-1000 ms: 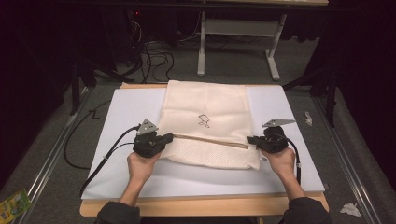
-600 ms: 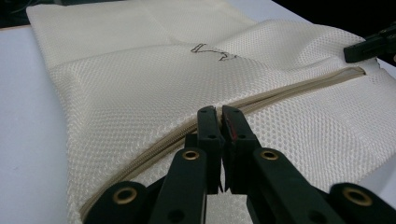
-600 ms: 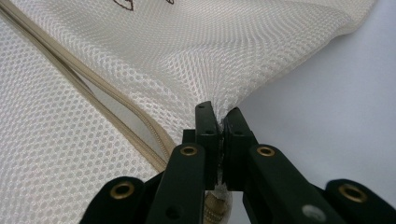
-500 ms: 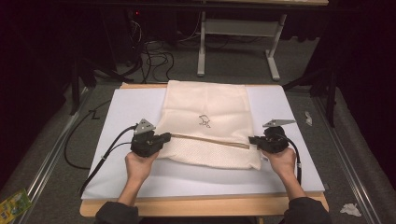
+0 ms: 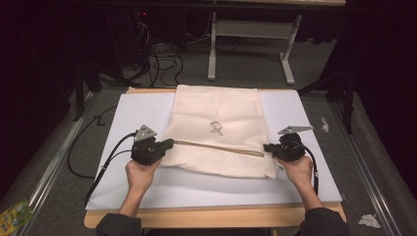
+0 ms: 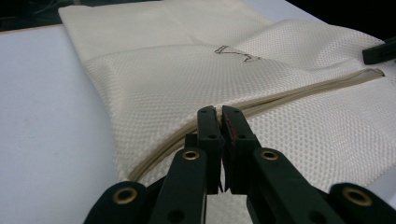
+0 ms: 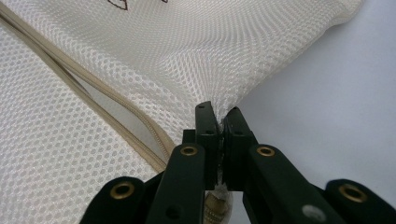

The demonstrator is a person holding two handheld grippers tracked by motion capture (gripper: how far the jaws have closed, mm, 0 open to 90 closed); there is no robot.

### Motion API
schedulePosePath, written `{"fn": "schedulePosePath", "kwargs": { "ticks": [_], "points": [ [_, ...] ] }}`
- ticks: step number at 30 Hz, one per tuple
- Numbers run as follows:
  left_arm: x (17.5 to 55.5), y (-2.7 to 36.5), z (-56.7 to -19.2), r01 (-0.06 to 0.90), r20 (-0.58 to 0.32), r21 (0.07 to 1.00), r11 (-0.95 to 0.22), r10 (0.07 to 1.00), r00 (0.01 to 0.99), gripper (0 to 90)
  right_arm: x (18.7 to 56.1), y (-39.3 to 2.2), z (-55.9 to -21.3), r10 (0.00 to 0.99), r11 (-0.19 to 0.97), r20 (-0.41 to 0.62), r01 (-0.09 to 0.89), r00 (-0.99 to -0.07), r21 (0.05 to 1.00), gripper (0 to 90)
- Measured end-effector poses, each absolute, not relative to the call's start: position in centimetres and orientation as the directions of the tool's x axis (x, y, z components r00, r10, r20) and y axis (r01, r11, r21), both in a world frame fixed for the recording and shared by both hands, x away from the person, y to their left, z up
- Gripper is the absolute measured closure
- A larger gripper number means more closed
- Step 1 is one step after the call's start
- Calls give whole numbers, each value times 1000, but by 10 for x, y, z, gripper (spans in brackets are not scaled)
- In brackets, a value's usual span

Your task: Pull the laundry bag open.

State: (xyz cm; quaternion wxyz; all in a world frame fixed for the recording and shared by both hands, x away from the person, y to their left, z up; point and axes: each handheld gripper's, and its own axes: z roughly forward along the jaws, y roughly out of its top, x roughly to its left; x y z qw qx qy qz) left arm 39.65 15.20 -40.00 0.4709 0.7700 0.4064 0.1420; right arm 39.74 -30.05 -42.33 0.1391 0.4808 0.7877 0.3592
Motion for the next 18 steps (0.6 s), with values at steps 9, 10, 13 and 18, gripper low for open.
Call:
{"fn": "schedulePosePath", "kwargs": {
  "ticks": [9, 10, 13, 18],
  "points": [
    [396, 156, -401, 493, -157, 841, -223, 771, 617, 872, 400, -298, -421, 857, 296, 105, 650, -504, 700, 889],
    [396, 156, -401, 493, -157, 841, -223, 771, 617, 872, 400, -298, -421, 857, 296, 105, 650, -504, 700, 889],
    [395, 162, -401, 497, -166, 842, -208, 777, 607, 871, 401, -299, -420, 862, 296, 99, 651, -498, 699, 889],
    [392, 164, -402, 490, -146, 843, -221, 783, 604, 871, 402, -298, -419, 863, 296, 97, 652, -495, 698, 889]
  ]
}}
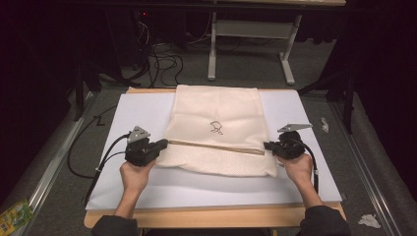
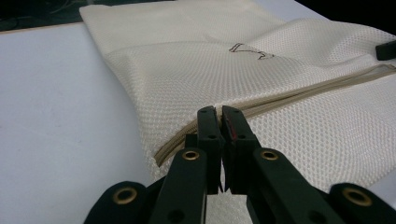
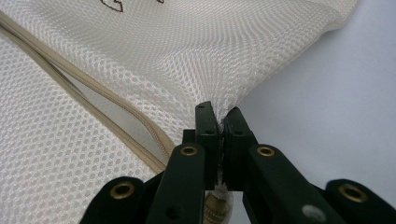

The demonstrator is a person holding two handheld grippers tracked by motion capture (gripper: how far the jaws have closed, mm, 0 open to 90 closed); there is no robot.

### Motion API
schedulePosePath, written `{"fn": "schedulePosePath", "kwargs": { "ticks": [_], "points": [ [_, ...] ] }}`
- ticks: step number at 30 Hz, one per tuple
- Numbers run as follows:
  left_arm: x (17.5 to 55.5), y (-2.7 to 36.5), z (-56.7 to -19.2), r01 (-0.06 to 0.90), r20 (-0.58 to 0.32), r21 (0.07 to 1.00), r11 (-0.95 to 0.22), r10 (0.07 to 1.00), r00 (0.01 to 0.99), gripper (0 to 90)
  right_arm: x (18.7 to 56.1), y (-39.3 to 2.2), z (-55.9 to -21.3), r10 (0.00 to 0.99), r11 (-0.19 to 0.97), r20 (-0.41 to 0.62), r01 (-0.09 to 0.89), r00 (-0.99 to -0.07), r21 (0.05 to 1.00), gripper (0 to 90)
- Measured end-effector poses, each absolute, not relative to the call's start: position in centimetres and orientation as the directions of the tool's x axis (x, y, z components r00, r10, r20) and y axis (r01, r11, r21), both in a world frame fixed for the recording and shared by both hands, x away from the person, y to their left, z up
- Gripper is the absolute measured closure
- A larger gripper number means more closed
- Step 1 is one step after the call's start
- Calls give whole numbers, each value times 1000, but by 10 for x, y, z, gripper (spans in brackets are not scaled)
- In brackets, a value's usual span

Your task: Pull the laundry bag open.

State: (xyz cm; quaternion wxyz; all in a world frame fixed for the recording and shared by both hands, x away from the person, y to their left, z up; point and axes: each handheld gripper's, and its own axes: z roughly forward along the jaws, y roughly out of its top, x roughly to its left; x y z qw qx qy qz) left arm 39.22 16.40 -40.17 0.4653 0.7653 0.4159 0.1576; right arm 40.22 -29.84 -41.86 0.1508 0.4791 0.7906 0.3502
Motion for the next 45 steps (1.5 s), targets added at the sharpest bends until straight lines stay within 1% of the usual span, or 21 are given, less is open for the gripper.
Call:
{"fn": "schedulePosePath", "kwargs": {
  "ticks": [12, 15, 19, 22, 24, 28, 35, 43, 45],
  "points": [
    [388, 176, -401, 492, -155, 848, -197, 796, 585, 872, 406, -300, -417, 866, 300, 87, 649, -493, 699, 889],
    [387, 178, -401, 493, -155, 848, -193, 800, 580, 872, 407, -298, -416, 868, 315, 64, 646, -493, 695, 889],
    [387, 179, -402, 495, -152, 847, -194, 803, 576, 872, 408, -297, -416, 866, 318, 63, 644, -496, 696, 889],
    [387, 184, -405, 520, -160, 832, -193, 814, 559, 873, 409, -299, -418, 873, 326, 42, 647, -486, 689, 890],
    [385, 185, -407, 517, -144, 831, -207, 817, 558, 873, 410, -301, -418, 873, 322, 44, 642, -485, 696, 890],
    [384, 185, -407, 519, -145, 830, -203, 821, 553, 873, 410, -298, -418, 873, 336, 25, 639, -486, 692, 890],
    [385, 183, -414, 538, -125, 811, -228, 831, 541, 872, 410, -297, -418, 875, 330, 28, 637, -483, 696, 890],
    [386, 181, -416, 556, -129, 795, -243, 828, 546, 871, 410, -297, -421, 873, 332, 34, 645, -486, 689, 887],
    [386, 180, -418, 560, -127, 790, -250, 827, 548, 870, 411, -296, -424, 877, 322, 49, 658, -479, 681, 886]
  ]
}}
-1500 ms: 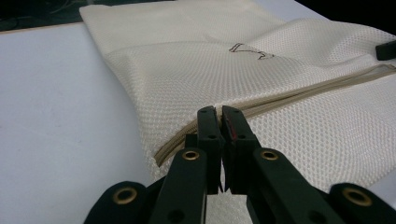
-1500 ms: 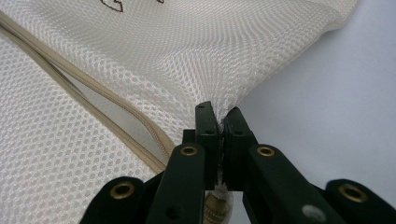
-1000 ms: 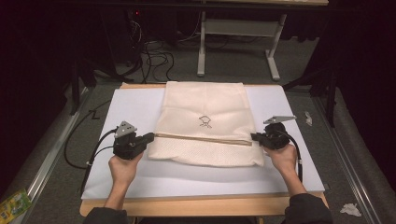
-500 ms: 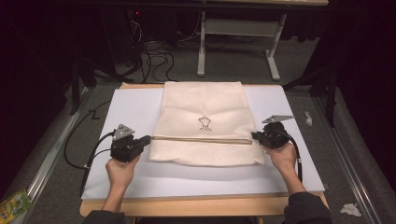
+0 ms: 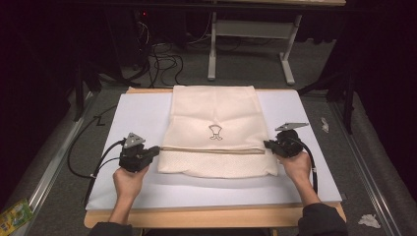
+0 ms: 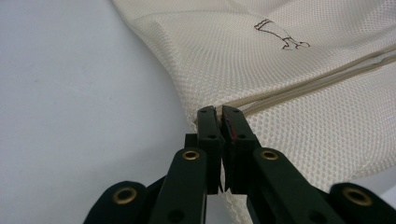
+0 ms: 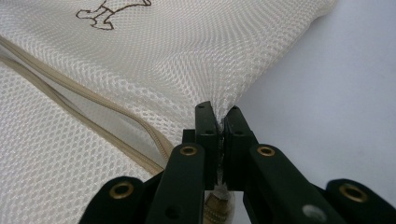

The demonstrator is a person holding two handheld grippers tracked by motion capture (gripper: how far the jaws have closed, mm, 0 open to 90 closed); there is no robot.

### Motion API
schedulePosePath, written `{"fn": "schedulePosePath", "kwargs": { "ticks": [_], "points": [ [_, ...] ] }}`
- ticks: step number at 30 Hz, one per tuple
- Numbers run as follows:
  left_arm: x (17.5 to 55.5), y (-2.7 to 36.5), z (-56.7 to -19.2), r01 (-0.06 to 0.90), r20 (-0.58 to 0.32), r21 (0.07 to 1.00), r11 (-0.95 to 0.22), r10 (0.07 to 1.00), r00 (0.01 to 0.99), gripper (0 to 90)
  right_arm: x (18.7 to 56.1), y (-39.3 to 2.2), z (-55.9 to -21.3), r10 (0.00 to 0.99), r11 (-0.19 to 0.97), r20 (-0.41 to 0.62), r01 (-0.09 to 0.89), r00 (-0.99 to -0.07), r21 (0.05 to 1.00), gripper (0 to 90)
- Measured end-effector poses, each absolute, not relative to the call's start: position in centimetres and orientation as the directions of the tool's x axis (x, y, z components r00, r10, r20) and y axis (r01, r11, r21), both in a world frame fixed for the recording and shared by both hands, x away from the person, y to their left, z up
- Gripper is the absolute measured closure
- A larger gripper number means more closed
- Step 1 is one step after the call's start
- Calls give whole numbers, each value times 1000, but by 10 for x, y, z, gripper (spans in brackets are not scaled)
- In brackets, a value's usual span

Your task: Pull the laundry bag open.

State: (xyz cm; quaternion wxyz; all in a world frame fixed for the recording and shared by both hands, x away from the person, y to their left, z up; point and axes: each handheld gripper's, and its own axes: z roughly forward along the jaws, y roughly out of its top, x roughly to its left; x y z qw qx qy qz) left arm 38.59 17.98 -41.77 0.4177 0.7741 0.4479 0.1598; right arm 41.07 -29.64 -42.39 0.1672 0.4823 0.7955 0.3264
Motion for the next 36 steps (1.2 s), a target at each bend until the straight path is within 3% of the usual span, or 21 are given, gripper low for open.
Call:
{"fn": "schedulePosePath", "kwargs": {
  "ticks": [26, 31, 34, 35, 36],
  "points": [
    [391, 174, -442, 604, -123, 744, -285, 830, 544, 863, 413, -296, -446, 880, 319, 70, 693, -470, 647, 839],
    [392, 175, -445, 612, -129, 738, -284, 831, 541, 860, 413, -297, -451, 883, 312, 77, 701, -463, 641, 800],
    [391, 176, -445, 599, -122, 752, -277, 834, 538, 782, 414, -297, -452, 888, 302, 83, 707, -453, 639, 738],
    [389, 180, -446, 589, -142, 769, -248, 832, 537, 769, 414, -296, -454, 897, 297, 72, 713, -437, 635, 662],
    [389, 180, -447, 588, -145, 770, -246, 831, 538, 764, 414, -295, -454, 899, 292, 75, 717, -432, 633, 642]
  ]
}}
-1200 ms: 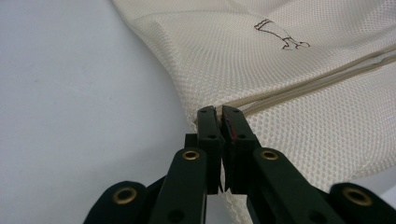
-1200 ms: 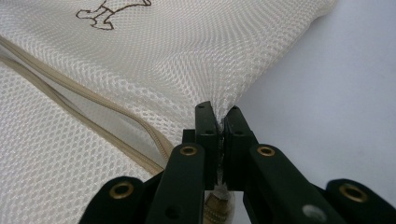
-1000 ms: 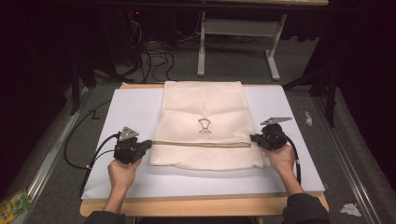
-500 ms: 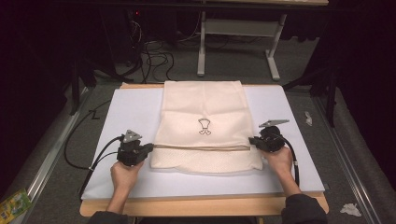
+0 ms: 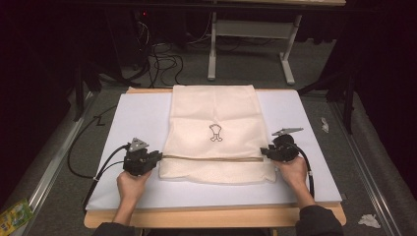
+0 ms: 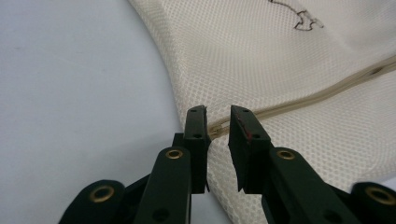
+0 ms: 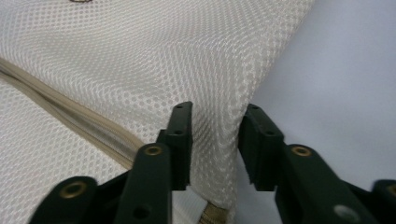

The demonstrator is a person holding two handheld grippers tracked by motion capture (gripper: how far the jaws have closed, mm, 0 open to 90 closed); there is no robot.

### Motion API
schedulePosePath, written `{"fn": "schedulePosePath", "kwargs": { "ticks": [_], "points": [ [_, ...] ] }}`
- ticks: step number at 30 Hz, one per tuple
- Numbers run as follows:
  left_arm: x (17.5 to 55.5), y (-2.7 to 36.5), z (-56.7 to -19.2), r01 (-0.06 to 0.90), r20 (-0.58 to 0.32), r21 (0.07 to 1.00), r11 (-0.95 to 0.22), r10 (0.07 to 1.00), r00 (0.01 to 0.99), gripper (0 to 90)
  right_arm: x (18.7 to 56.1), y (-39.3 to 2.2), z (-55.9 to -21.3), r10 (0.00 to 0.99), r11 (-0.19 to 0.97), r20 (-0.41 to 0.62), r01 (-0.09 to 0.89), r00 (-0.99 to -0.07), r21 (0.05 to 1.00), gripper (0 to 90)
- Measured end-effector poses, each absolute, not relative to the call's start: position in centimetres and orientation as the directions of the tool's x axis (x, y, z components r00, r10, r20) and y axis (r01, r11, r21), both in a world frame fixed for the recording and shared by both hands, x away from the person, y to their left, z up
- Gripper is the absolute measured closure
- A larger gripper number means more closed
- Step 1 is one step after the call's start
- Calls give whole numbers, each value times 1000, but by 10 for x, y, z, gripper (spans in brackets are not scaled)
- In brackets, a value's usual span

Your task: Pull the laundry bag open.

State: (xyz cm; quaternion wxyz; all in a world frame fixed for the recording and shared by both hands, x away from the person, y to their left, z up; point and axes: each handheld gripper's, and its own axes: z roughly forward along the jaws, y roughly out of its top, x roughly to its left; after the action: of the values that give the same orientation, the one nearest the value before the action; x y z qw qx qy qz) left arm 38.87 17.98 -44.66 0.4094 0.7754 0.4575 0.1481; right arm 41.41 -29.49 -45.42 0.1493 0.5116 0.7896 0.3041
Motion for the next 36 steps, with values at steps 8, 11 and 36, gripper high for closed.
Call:
{"fn": "schedulePosePath", "kwargs": {
  "ticks": [8, 11, 36],
  "points": [
    [386, 182, -444, 549, -122, 800, -241, 831, 543, 662, 411, -296, -447, 912, 244, 75, 682, -403, 689, 531],
    [387, 185, -442, 544, -116, 802, -247, 829, 548, 649, 407, -299, -441, 916, 219, 85, 667, -391, 713, 531],
    [385, 228, -425, 448, -88, 881, -149, 881, 466, 626, 383, -336, -430, 913, 114, 151, 592, -378, 798, 625]
  ]
}}
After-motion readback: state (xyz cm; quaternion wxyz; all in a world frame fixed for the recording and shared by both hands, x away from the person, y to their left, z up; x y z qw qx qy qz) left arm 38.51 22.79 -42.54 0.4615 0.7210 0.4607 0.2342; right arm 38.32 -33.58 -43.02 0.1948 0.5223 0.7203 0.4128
